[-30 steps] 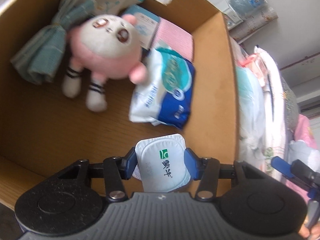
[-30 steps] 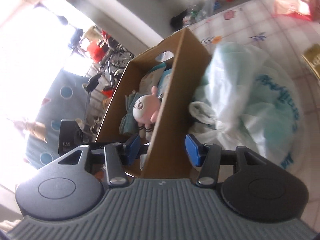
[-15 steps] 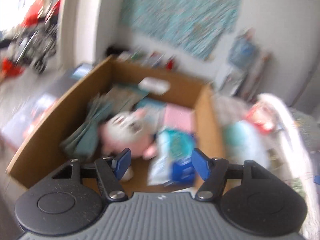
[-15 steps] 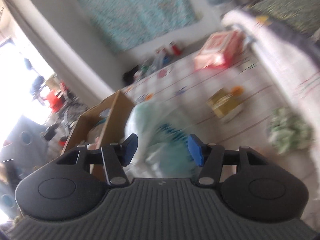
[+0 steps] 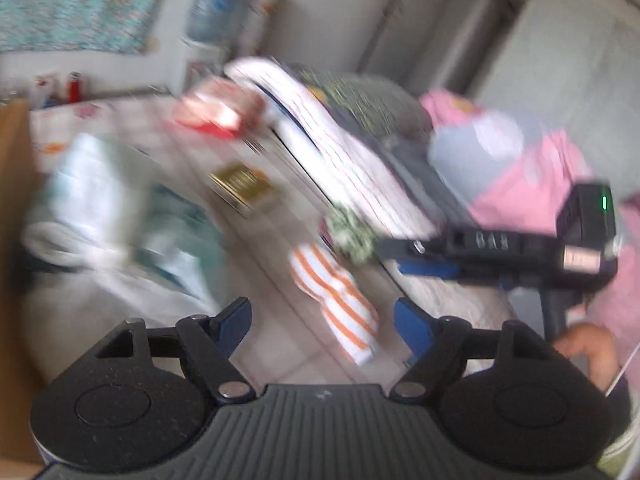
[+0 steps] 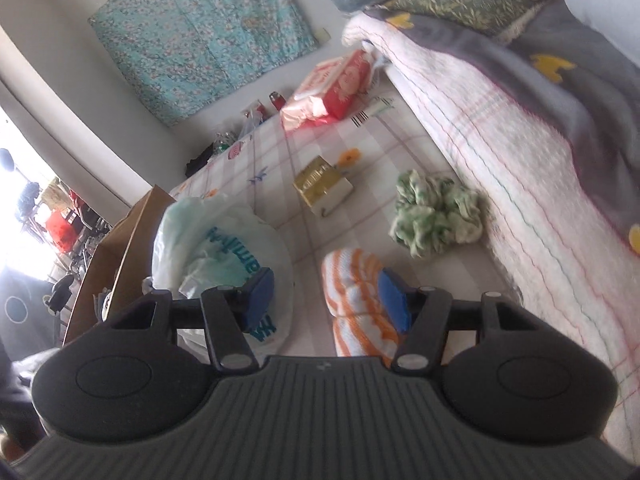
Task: Organize soft objects
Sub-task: 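Move both tools back to the orange striped towel on the bed, then grasp the orange striped towel with the right tool while the left tool closes on it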
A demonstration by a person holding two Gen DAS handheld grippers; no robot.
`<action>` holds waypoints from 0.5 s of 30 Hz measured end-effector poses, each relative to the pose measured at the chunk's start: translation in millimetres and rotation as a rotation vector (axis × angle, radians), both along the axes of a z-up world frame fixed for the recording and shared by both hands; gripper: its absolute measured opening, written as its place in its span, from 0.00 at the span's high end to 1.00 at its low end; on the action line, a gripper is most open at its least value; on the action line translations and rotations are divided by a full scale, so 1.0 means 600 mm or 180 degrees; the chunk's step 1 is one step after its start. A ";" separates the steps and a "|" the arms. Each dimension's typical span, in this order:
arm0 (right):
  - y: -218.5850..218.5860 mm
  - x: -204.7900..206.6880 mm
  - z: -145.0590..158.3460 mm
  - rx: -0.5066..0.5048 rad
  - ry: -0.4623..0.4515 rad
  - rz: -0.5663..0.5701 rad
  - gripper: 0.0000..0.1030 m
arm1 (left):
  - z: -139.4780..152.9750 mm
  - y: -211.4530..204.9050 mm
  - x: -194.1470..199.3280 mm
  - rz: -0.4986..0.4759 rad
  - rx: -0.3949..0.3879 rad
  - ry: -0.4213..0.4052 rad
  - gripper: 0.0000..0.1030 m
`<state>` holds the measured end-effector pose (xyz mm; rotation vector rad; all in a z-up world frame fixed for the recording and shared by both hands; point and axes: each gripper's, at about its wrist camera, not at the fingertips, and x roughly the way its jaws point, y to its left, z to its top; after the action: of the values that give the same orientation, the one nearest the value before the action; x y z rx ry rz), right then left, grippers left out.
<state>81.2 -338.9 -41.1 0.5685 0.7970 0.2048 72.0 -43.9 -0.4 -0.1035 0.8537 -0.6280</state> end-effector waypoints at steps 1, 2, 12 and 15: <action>-0.004 0.002 -0.009 0.0065 0.0035 -0.0009 0.46 | -0.013 -0.014 0.005 -0.0045 0.0052 0.0049 0.25; -0.008 0.004 -0.017 0.0129 0.0063 -0.0015 0.46 | -0.025 -0.025 0.011 -0.0091 0.0095 0.0105 0.25; -0.024 0.039 -0.078 0.0430 0.0333 0.0032 0.54 | -0.098 -0.100 0.041 -0.0270 0.0070 0.0431 0.26; -0.024 0.054 -0.098 0.0511 0.0449 0.0049 0.61 | -0.106 -0.110 0.050 -0.0281 0.0033 0.0502 0.26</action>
<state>113.8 -353.1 -99.9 0.7346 0.9271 0.2463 101.7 -110.0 -64.3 -0.1073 1.0181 -0.7047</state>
